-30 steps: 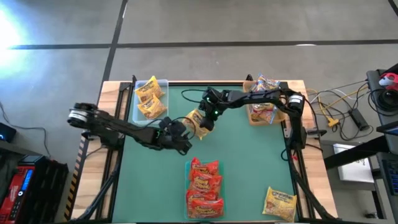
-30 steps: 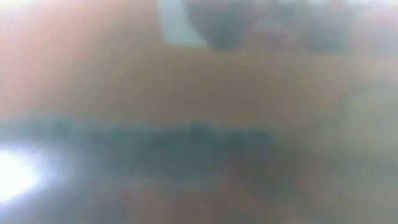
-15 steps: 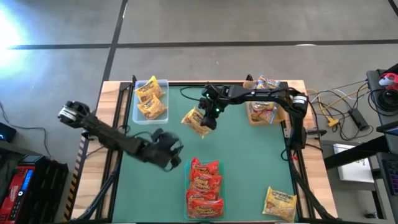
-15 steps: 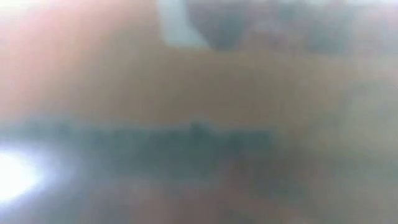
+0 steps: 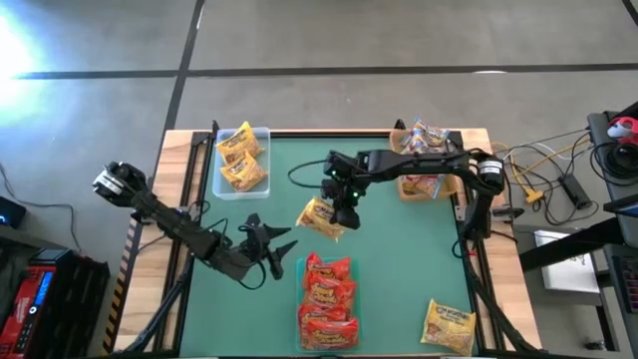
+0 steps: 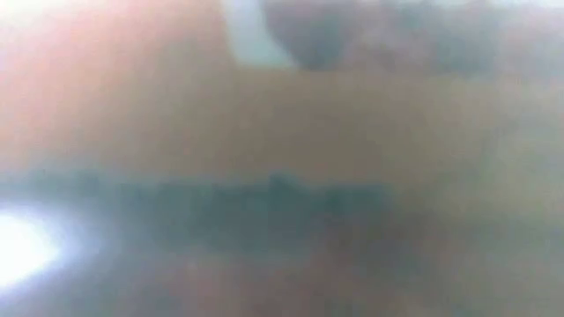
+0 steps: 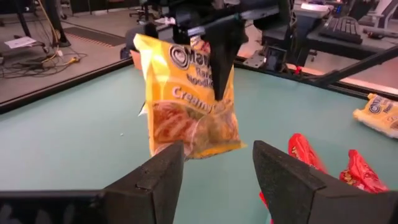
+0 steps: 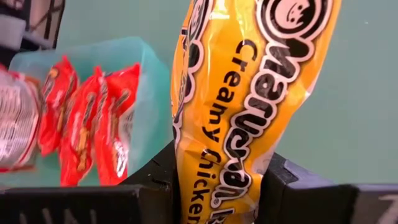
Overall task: Sort Maruchan noodles
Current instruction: Put the yellow noodle pack into the transparent bin
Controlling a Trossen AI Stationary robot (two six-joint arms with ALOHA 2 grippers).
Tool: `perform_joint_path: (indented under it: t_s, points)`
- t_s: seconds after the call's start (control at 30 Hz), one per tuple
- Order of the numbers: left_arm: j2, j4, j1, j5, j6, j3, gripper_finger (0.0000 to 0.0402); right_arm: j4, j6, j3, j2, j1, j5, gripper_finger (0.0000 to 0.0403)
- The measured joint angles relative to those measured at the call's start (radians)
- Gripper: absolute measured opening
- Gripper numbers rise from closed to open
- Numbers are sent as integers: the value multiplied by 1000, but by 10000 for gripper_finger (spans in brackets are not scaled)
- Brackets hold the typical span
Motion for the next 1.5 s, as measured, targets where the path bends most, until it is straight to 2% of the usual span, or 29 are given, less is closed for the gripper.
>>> perform_joint_path:
  t_s: [0.13, 0.23, 0.37, 0.43, 0.67, 0.83, 0.97, 1.23, 1.5]
  points:
    - [49, -1, 1, 0, 21, 40, 200, -30, -69, 0, -21, 16, 0, 115]
    - [103, -2, 14, -4, 103, 90, 223, -42, -152, 0, -29, 17, 0, 116]
    - [149, -13, 17, -167, 197, 150, 251, -85, -254, 0, -30, 17, 1, 116]
    - [150, -18, 16, -213, 208, 155, 260, -106, -303, 0, -30, 16, 1, 116]
    - [141, -11, 26, -199, 140, 126, 267, -104, -404, 2, -30, 13, 1, 116]
    - [140, -7, 55, -130, 132, 123, 265, -95, -453, 38, -30, 11, 11, 116]
    - [139, 23, 86, -57, 169, 122, 262, -96, -485, 67, -30, 12, 69, 116]
    - [138, 69, 138, 24, 226, 122, 252, -95, -565, 71, -30, 19, 73, 116]
    - [138, 116, 216, 226, 250, 122, 251, -39, -590, 71, -30, 22, 74, 116]
